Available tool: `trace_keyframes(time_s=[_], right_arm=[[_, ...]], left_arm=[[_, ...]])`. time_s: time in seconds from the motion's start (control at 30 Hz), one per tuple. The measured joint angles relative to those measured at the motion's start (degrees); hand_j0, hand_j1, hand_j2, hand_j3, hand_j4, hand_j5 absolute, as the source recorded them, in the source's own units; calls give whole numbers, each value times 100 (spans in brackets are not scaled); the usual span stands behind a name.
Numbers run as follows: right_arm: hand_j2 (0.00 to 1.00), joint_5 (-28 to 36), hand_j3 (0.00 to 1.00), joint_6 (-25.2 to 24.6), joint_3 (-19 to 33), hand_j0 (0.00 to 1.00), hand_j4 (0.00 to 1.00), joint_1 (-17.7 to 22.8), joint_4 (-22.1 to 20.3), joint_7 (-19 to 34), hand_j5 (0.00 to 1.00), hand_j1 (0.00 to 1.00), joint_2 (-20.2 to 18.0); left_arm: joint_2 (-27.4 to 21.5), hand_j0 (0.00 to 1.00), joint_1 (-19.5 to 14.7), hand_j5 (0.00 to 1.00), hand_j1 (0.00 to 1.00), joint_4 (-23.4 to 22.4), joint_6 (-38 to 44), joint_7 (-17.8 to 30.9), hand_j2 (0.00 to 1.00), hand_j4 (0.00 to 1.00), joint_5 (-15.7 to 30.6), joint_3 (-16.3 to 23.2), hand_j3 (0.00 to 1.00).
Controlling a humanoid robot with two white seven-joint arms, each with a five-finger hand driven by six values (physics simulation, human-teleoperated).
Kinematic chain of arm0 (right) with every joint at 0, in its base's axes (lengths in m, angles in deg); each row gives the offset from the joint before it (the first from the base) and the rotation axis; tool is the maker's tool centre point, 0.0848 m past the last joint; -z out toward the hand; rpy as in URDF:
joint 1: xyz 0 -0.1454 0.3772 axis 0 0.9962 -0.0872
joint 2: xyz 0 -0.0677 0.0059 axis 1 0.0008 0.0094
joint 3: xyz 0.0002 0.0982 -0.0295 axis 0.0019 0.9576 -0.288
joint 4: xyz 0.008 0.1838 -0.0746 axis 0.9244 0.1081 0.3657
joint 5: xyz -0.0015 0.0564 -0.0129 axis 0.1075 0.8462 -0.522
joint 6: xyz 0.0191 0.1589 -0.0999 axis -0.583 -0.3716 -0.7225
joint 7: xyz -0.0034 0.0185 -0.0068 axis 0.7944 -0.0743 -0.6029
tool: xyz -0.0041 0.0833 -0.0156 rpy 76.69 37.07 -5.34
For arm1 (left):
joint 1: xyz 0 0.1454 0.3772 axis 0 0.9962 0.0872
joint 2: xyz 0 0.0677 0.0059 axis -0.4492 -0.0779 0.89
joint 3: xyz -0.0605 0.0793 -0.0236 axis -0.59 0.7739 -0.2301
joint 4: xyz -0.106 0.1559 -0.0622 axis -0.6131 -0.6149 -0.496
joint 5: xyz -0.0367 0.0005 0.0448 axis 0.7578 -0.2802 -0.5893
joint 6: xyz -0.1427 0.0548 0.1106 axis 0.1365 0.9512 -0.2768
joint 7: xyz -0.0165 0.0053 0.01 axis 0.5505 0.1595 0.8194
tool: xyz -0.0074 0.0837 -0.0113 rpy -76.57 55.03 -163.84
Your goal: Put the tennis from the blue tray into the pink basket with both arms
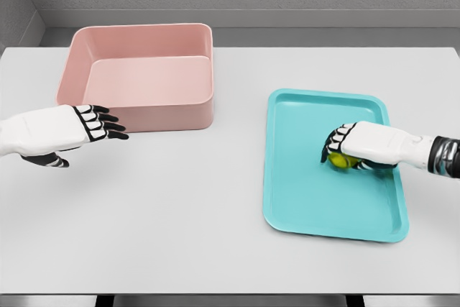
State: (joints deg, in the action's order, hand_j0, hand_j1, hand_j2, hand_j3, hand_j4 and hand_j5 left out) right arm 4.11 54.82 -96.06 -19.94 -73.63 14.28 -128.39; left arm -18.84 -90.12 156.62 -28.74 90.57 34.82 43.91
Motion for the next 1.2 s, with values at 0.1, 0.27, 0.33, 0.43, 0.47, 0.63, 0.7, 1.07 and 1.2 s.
trace_keyframes(time_s=[0.1,0.27,0.33,0.43,0.47,0.63,0.7,1.07,1.2], right_arm=[[59,27,59,1,17,59,59,-18,-27,-2,59,59,3],[53,38,53,2,43,53,53,-88,-138,-3,53,53,-3],[53,41,53,2,47,53,53,-97,-224,0,53,53,-10],[53,45,53,1,57,53,53,-229,-315,2,53,53,-17],[53,42,53,1,60,53,53,-237,-347,2,53,53,-17],[53,28,53,2,67,53,53,-255,-599,5,53,53,-27],[53,28,53,2,67,53,53,-264,-668,5,53,53,-27],[53,33,53,3,60,53,53,-413,-1038,8,53,53,54],[53,2,53,3,53,53,53,-474,-1067,13,53,53,214]], left_arm=[[0,100,0,100,100,28,0,0,100,100,1,-2,100],[0,100,-9,100,100,41,0,0,100,100,1,-8,100],[0,100,0,100,100,43,0,0,100,100,0,-8,100],[0,100,0,100,100,44,0,0,100,100,0,-8,100],[0,100,-9,100,100,44,0,0,100,100,1,-9,100],[0,100,-9,100,100,44,0,0,100,100,1,-9,100],[0,100,-9,100,100,44,0,0,100,100,1,-9,100],[-5,100,-9,100,100,60,0,0,100,100,0,-9,100],[-7,100,-9,100,100,87,0,0,100,100,1,-9,100]])
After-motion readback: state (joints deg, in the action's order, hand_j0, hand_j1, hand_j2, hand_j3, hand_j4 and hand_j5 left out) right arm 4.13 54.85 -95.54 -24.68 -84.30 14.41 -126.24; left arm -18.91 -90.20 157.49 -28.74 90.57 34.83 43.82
